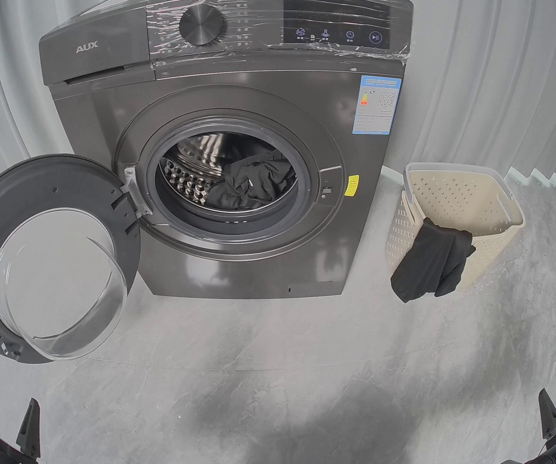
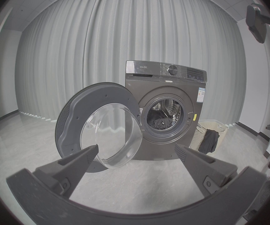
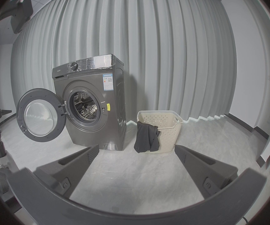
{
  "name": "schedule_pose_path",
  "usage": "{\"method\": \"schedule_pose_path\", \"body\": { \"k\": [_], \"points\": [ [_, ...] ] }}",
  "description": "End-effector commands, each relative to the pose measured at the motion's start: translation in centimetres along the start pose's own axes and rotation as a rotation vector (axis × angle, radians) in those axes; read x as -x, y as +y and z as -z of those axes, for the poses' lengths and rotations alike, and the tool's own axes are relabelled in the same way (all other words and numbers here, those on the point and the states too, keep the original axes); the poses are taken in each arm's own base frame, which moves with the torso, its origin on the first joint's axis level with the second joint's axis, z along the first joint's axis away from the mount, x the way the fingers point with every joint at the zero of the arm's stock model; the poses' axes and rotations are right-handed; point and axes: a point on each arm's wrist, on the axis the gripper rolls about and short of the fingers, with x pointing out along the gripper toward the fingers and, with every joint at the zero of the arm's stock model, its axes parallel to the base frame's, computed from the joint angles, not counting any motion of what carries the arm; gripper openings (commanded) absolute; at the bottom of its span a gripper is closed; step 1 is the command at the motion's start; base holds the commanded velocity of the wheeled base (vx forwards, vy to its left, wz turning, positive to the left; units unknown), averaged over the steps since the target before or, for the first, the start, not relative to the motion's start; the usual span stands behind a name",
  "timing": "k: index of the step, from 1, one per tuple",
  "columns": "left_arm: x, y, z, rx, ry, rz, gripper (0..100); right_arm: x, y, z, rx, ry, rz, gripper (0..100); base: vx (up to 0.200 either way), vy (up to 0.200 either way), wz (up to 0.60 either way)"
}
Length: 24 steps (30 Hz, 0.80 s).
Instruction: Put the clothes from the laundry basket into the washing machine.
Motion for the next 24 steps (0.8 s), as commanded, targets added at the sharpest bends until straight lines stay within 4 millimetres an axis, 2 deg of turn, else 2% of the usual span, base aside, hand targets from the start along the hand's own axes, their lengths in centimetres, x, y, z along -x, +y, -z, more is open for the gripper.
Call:
{"method": "schedule_pose_path", "body": {
  "k": [1, 5, 10, 24],
  "points": [
    [0.05, -0.09, 0.50, 0.010, 0.004, 0.056, 100, -0.03, 0.01, 0.52, 0.000, 0.005, -0.002, 100, 0.000, 0.000, 0.00],
    [0.07, -0.12, 0.55, 0.009, 0.015, 0.066, 100, -0.03, 0.01, 0.52, 0.000, 0.005, -0.002, 100, 0.000, 0.000, 0.00],
    [0.06, 0.16, 0.72, -0.014, 0.018, -0.054, 100, -0.03, 0.01, 0.52, 0.000, 0.005, -0.002, 100, 0.000, 0.000, 0.00],
    [0.07, 0.09, 0.85, -0.009, 0.036, -0.015, 100, -0.03, 0.01, 0.53, 0.000, 0.006, -0.002, 100, 0.000, -0.200, 0.00]
  ]
}}
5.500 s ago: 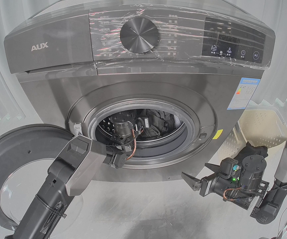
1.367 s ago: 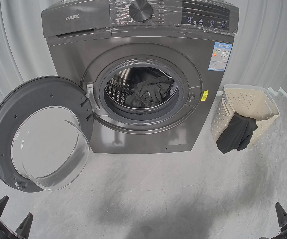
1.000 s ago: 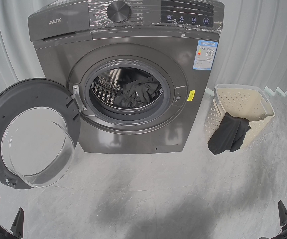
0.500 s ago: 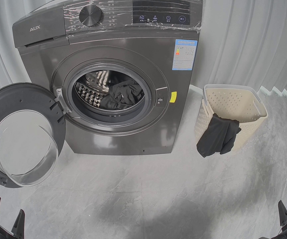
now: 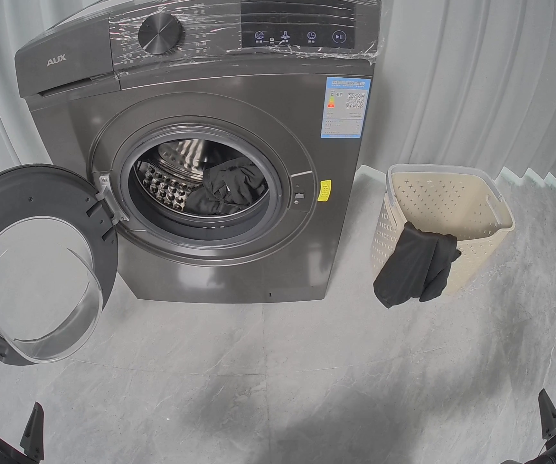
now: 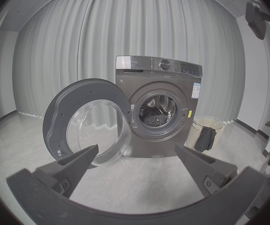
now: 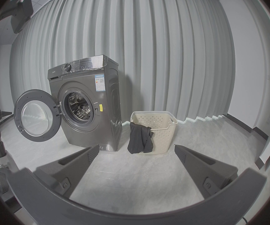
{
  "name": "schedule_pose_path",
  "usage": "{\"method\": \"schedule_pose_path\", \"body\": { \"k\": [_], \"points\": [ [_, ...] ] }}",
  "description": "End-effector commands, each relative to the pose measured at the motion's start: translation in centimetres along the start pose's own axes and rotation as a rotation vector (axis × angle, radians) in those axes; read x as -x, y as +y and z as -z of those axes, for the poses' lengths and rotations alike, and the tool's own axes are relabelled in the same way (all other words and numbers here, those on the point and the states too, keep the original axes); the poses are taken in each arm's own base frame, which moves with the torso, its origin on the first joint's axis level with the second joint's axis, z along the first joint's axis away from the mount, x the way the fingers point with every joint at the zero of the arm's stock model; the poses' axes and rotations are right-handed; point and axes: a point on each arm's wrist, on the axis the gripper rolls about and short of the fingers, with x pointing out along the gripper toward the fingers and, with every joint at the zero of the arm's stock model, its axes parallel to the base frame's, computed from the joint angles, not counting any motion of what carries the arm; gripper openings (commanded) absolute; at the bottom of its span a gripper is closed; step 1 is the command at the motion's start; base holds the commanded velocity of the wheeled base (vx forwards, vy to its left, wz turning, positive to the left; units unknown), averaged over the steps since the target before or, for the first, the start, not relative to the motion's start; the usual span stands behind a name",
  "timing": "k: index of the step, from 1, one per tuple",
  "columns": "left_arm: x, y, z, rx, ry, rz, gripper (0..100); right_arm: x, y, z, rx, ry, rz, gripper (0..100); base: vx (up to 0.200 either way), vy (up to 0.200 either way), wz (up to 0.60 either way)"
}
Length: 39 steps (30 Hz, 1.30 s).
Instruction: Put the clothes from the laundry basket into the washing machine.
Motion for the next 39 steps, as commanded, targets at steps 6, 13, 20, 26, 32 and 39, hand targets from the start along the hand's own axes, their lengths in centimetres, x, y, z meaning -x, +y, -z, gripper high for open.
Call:
{"method": "schedule_pose_path", "body": {
  "k": [6, 13, 20, 26, 32, 39],
  "points": [
    [-0.01, 0.02, 0.43, 0.000, 0.003, 0.001, 100, -0.04, 0.01, 0.51, 0.001, 0.006, -0.001, 100, 0.000, -0.200, 0.00],
    [-0.01, 0.02, 0.43, 0.000, 0.003, 0.001, 100, -0.04, 0.01, 0.51, 0.001, 0.006, -0.001, 100, 0.000, -0.200, 0.00],
    [-0.01, 0.02, 0.43, 0.000, 0.003, 0.001, 100, -0.04, 0.01, 0.50, 0.001, 0.005, -0.001, 100, 0.000, -0.200, 0.00],
    [-0.01, 0.02, 0.43, 0.000, 0.003, 0.001, 100, -0.04, 0.01, 0.50, -0.001, 0.005, -0.001, 100, 0.000, -0.200, 0.00],
    [-0.01, 0.02, 0.43, -0.001, 0.003, 0.001, 100, -0.04, 0.00, 0.50, 0.002, 0.005, 0.001, 100, 0.000, -0.200, 0.00],
    [-0.02, 0.02, 0.68, -0.016, 0.025, 0.005, 100, -0.04, 0.00, 0.50, 0.002, 0.005, 0.001, 100, 0.000, -0.057, 0.00]
  ]
}}
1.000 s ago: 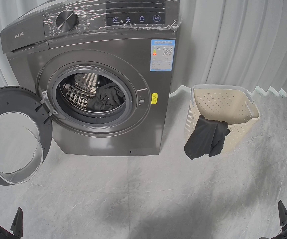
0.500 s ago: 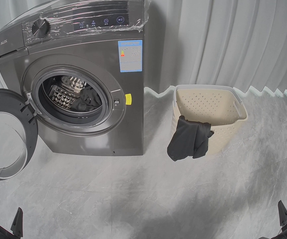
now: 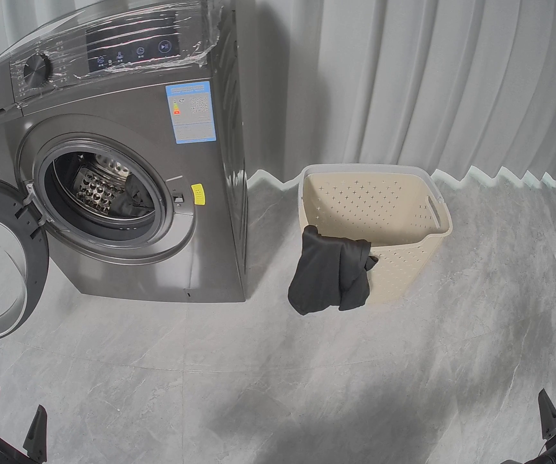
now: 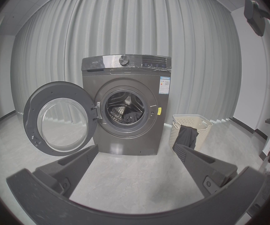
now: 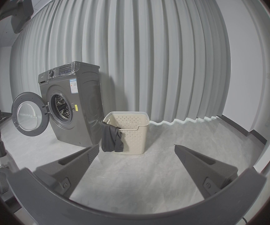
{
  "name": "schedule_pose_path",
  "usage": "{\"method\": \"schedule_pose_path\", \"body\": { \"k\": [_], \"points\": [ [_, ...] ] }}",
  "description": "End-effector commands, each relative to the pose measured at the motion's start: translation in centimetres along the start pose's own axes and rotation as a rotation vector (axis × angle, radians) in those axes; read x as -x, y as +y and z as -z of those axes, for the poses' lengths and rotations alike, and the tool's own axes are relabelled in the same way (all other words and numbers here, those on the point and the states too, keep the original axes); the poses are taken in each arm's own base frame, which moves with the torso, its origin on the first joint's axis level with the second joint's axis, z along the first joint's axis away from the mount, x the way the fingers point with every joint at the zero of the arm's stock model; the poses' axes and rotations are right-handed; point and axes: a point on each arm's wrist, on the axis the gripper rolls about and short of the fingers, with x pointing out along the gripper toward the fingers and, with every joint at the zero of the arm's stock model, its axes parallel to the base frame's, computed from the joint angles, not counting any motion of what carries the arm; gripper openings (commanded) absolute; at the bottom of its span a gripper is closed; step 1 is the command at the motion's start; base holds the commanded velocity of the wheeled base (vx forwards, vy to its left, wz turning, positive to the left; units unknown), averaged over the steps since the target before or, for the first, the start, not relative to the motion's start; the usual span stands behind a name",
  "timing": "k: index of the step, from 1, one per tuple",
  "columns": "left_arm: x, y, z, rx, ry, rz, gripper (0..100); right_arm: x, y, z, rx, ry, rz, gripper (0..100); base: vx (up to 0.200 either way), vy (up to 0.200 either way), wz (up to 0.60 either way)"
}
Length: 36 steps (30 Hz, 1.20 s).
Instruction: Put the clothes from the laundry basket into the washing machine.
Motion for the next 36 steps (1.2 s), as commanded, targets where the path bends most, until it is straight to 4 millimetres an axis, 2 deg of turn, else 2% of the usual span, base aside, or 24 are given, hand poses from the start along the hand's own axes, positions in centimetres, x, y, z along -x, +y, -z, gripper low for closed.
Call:
{"method": "schedule_pose_path", "body": {
  "k": [1, 15, 17, 18, 19, 20, 21, 23, 28, 32, 36],
  "points": [
    [0.0, 0.0, 0.5, 0.000, 0.005, 0.001, 100, 0.0, 0.0, 0.5, -0.001, 0.005, 0.000, 100, 0.000, 0.000, 0.00],
    [0.0, 0.0, 0.5, 0.002, 0.005, 0.004, 100, 0.0, 0.0, 0.5, -0.008, 0.002, 0.004, 100, 0.200, 0.000, 0.00],
    [0.0, 0.0, 0.5, 0.002, 0.005, 0.004, 100, 0.1, 0.0, 0.0, -0.006, -0.026, 0.000, 100, 0.200, 0.000, 0.00],
    [0.0, 0.0, 0.5, 0.002, 0.005, 0.004, 100, 1.0, 0.0, -2.9, -0.006, -0.158, 0.001, 100, 0.200, 0.000, 0.00],
    [0.0, 0.0, 0.5, 0.002, 0.005, 0.004, 100, 1.0, 0.0, -2.9, -0.006, -0.158, 0.001, 100, 0.200, 0.000, 0.00],
    [0.0, 0.0, 0.5, 0.000, 0.005, 0.004, 100, 1.7, 0.0, -5.0, -0.011, -0.205, -0.007, 100, 0.000, 0.000, 0.00],
    [0.0, 0.0, 0.5, 0.000, 0.005, 0.004, 100, 1.8, 0.0, -5.5, -0.013, -0.197, -0.012, 100, 0.000, 0.000, 0.00],
    [0.0, 0.0, 0.5, 0.000, 0.005, 0.004, 100, 1.2, 0.0, -6.4, -0.018, -0.107, -0.057, 100, 0.000, 0.000, 0.00],
    [0.0, 0.0, 0.5, 0.000, 0.005, 0.004, 100, -0.8, 0.0, -6.3, -0.098, 0.071, -0.185, 100, 0.000, 0.000, 0.00],
    [0.0, 0.0, 0.5, 0.000, 0.005, 0.004, 100, -3.8, 0.4, -6.9, -0.128, 0.260, -0.320, 100, 0.000, 0.000, 0.00],
    [0.0, 0.0, 0.5, 0.000, 0.005, 0.004, 100, -6.7, 1.0, -7.1, -0.128, 0.346, -0.391, 100, 0.000, 0.000, 0.00]
  ]
}}
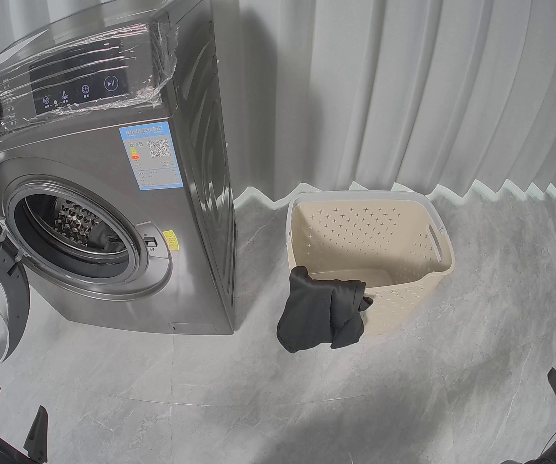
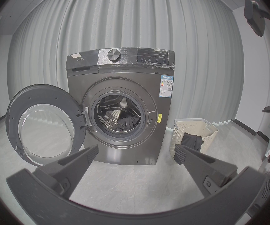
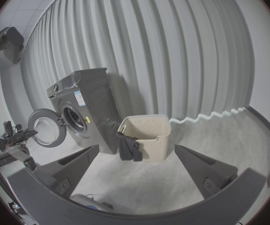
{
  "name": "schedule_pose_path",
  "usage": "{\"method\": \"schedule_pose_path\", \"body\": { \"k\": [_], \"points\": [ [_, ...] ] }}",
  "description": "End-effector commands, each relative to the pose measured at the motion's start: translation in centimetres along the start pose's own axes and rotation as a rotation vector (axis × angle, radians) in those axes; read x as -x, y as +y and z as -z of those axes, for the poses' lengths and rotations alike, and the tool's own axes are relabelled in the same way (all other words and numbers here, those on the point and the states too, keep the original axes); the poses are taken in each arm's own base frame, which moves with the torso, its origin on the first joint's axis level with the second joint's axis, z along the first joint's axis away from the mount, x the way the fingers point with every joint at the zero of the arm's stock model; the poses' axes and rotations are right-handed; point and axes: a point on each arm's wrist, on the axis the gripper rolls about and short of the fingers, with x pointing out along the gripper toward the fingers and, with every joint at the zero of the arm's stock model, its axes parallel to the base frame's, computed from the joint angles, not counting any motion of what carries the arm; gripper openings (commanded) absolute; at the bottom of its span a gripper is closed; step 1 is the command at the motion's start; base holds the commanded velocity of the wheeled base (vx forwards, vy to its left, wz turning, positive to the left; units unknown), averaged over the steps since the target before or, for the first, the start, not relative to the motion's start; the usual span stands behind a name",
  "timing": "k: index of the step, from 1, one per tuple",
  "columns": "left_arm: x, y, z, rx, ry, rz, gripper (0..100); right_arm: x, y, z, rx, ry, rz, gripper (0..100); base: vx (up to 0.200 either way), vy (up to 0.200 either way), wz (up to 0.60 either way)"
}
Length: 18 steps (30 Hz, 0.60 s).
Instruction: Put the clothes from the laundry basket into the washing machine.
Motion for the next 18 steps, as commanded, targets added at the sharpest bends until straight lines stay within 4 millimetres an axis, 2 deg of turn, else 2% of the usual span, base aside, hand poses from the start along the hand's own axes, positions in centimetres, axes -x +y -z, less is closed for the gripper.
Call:
{"method": "schedule_pose_path", "body": {
  "k": [1, 8, 16, 18],
  "points": [
    [0.0, 0.0, 0.5, 0.000, 0.001, 0.000, 100, -5.9, -0.2, -0.6, -0.051, 0.272, -0.166, 100, 0.000, 0.000, 0.00],
    [0.0, 0.0, 0.5, 0.000, 0.001, 0.000, 100, -11.9, 0.4, 0.1, -0.111, 0.434, -0.223, 100, 0.000, 0.000, 0.00],
    [0.0, 0.0, 0.5, 0.002, 0.001, 0.000, 100, -16.9, 0.8, 1.6, -0.161, 0.475, -0.192, 100, 0.000, 0.000, 0.00],
    [0.0, 0.0, 0.5, 0.002, 0.001, 0.001, 100, -17.1, 1.0, 1.7, -0.164, 0.477, -0.195, 100, 0.000, 0.000, 0.00]
  ]
}}
